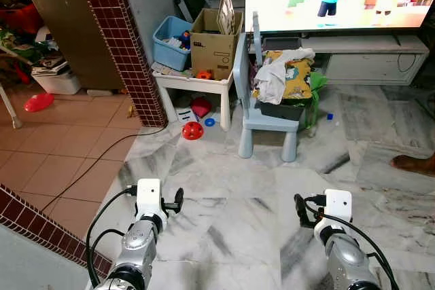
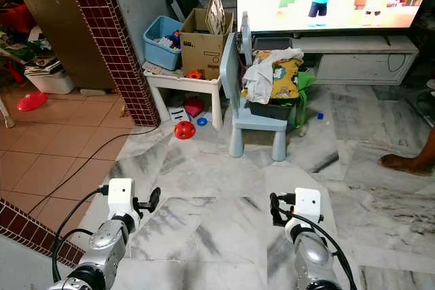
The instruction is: Hang keys on a hook
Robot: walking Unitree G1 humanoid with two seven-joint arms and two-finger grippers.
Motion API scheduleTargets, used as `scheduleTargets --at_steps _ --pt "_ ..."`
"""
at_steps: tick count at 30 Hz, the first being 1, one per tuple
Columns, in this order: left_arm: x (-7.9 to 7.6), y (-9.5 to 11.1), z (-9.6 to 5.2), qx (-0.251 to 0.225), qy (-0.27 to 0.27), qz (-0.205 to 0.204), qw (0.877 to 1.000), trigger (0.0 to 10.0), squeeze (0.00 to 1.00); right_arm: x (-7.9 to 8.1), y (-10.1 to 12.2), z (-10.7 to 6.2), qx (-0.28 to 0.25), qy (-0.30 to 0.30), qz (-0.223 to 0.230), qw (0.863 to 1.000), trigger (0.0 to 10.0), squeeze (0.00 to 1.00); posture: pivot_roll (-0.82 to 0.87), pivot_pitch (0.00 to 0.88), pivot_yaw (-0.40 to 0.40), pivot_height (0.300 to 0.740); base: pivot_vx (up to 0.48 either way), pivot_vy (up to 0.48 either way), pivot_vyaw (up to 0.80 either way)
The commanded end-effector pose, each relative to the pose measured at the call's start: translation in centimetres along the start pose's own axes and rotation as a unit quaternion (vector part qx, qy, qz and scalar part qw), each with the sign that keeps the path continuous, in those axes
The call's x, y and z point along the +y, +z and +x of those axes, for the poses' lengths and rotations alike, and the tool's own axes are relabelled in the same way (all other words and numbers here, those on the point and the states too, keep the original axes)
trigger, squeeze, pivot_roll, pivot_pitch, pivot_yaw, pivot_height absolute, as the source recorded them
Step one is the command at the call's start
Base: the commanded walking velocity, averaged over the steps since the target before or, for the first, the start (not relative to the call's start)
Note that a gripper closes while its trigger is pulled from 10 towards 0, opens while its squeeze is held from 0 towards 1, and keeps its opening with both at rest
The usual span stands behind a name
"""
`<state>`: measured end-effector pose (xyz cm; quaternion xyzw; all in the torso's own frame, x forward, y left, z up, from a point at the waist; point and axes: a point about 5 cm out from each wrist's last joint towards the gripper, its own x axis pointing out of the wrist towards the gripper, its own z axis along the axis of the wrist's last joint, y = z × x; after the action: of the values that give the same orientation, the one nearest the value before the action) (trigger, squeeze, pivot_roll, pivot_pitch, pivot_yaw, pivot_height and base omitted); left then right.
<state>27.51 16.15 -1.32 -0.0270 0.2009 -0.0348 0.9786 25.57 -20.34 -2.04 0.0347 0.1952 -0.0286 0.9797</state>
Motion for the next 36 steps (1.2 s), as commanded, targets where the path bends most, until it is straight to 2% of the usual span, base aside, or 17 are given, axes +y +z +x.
scheduleTargets --at_steps 1,25,36 --pt "0.3 -0.4 -0.2 0.006 0.007 0.006 1.0 10.0 0.0 0.3 -0.4 -0.1 0.011 0.002 -0.002 1.0 10.0 0.0 -0.14 0.0 0.057 0.74 0.0 0.0 0.0" --pt "0.1 -1.1 -0.6 0.012 0.005 0.019 1.0 10.0 0.0 0.1 -1.7 -0.8 0.031 -0.001 -0.008 0.999 10.0 0.0 -0.13 0.0 0.055 0.74 0.0 0.0 0.0" --pt "0.4 -1.2 -0.8 0.009 -0.008 -0.003 1.0 10.0 0.0 -0.1 -1.9 -1.0 0.03 -0.007 -0.005 1.0 10.0 0.0 -0.12 0.0 0.059 0.74 0.0 0.0 0.0"
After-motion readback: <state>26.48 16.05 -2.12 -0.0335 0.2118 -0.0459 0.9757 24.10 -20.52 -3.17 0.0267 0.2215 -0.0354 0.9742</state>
